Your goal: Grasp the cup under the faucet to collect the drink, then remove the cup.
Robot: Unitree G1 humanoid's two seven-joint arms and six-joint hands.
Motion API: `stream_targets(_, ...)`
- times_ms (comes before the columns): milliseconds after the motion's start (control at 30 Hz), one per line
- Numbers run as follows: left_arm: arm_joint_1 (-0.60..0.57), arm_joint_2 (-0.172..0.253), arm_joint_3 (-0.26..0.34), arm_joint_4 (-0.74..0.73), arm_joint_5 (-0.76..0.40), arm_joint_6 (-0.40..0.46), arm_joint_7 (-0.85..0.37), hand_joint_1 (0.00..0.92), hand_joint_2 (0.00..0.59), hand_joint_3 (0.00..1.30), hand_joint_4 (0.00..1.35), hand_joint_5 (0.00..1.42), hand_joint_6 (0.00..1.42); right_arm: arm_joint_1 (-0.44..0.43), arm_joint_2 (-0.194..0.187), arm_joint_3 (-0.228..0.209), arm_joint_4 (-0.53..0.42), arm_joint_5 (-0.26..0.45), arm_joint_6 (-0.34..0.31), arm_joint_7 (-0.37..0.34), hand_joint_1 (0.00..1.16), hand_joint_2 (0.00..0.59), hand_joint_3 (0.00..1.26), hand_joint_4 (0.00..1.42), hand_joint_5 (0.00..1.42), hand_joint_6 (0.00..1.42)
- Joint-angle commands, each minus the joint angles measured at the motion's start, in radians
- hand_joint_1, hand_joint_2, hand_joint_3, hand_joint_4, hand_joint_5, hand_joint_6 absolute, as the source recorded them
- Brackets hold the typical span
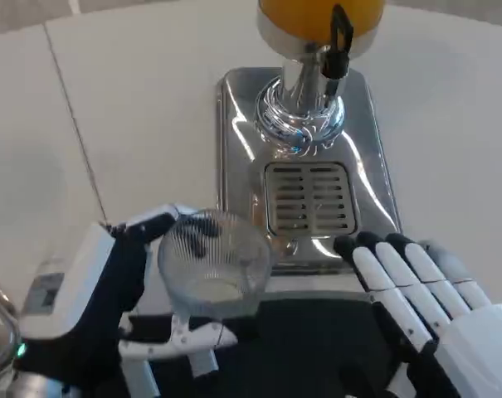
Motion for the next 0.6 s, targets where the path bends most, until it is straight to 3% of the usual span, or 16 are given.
stream_targets(33, -0.091, -0.017, -0.049, 0.081, 0.03, 0.01, 0.052, 0.703, 0.0, 1.17, 1.07, 1.42, 1.42, -0.005, 0.005, 0.01, -0.011, -0.003, 0.008, 0.012, 0.2, 0.586, 0.0, 0.0, 0.0, 0.0)
stream_targets(600, -0.385, -0.093, -0.213, 0.317, 0.08, 0.104, 0.142, 0.71, 0.0, 1.17, 1.06, 1.42, 1.42, -0.042, 0.011, 0.027, -0.004, -0.013, 0.041, 0.032, 0.21, 0.586, 0.0, 0.0, 0.0, 0.0)
